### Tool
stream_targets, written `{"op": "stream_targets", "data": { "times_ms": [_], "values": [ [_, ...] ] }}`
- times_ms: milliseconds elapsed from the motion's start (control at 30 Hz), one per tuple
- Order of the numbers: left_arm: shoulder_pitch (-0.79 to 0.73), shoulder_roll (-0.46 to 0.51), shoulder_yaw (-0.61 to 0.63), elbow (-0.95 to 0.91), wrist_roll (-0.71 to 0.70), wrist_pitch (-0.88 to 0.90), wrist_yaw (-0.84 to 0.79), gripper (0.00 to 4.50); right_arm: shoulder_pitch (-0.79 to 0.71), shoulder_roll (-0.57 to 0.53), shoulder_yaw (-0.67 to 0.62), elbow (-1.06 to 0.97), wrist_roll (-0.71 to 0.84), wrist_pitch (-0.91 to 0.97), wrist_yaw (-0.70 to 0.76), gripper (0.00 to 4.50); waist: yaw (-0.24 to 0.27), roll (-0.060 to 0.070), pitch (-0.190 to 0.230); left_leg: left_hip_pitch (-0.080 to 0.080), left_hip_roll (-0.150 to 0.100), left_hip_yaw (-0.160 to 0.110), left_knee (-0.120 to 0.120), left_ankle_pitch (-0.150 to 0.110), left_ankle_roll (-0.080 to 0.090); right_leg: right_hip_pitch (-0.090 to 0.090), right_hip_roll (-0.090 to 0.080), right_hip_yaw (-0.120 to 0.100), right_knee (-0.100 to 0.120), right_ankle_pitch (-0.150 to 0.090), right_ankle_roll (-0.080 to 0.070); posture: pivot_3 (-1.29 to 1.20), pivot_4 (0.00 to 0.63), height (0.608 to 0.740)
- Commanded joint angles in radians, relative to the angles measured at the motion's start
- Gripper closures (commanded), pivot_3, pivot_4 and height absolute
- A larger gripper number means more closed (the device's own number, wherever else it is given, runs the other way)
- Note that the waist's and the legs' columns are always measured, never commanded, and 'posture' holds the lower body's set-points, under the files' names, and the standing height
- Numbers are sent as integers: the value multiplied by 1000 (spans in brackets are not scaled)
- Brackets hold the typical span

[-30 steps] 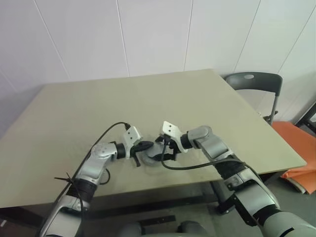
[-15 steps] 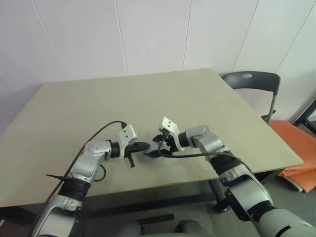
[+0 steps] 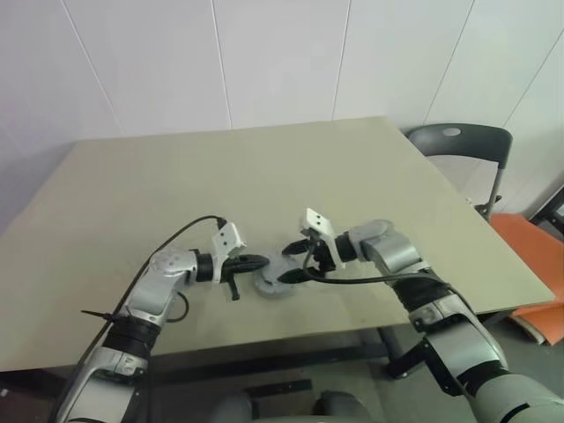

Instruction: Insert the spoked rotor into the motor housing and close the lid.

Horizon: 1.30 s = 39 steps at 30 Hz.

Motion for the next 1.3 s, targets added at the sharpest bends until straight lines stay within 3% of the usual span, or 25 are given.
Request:
{"op": "stream_targets", "data": {
  "times_ms": [33,233,367,533,667,800,967,1133,1300],
  "values": [
    [35,16,-44,77,51,41,1,4500,3,-11,20,-34,3,-8,33,12,-1,0,0,-1,0,0,0,0,0,0,1,0,0,0,0,0,0,740],
    [41,29,-49,60,39,54,-30,4500,-81,57,-91,107,19,5,-119,12,-4,-2,6,1,5,0,1,0,0,-2,6,0,1,0,-1,0,0,740],
    [46,48,-57,34,26,75,-73,4500,-107,63,-118,144,34,33,-130,12,-4,-2,8,0,5,1,0,0,0,-3,6,1,1,0,-1,0,0,740],
    [43,66,-55,16,17,89,-98,4500,-140,64,-163,202,38,51,-187,12,-3,-2,7,-15,4,2,1,-1,0,-16,7,4,7,5,-1,0,0,740],
    [40,72,-52,15,16,80,-104,4500,-166,66,-205,241,55,91,-223,12,-4,-2,7,-15,4,2,2,-1,1,-18,7,4,12,5,-2,0,0,740],
    [39,81,-56,13,26,65,-110,4500,-194,44,-168,268,35,235,-197,12,-6,-2,7,-14,5,2,3,-1,1,-18,8,4,14,4,-3,0,0,740],
    [34,84,-56,13,31,55,-110,4500,-186,-14,-122,195,98,467,-49,12,-6,-2,7,-14,5,2,4,-1,1,-18,8,4,14,4,-3,0,0,740],
    [33,81,-57,14,33,47,-107,4500,-164,-42,-76,125,153,638,6,12,-6,-2,7,-13,5,1,4,-1,1,-18,8,4,15,4,-3,0,0,740],
    [32,77,-61,11,34,43,-105,4500,-133,-18,-41,76,182,793,-65,12,-6,-2,7,-13,5,1,5,-1,1,-17,8,4,16,4,-3,0,0,740]
  ]
}}
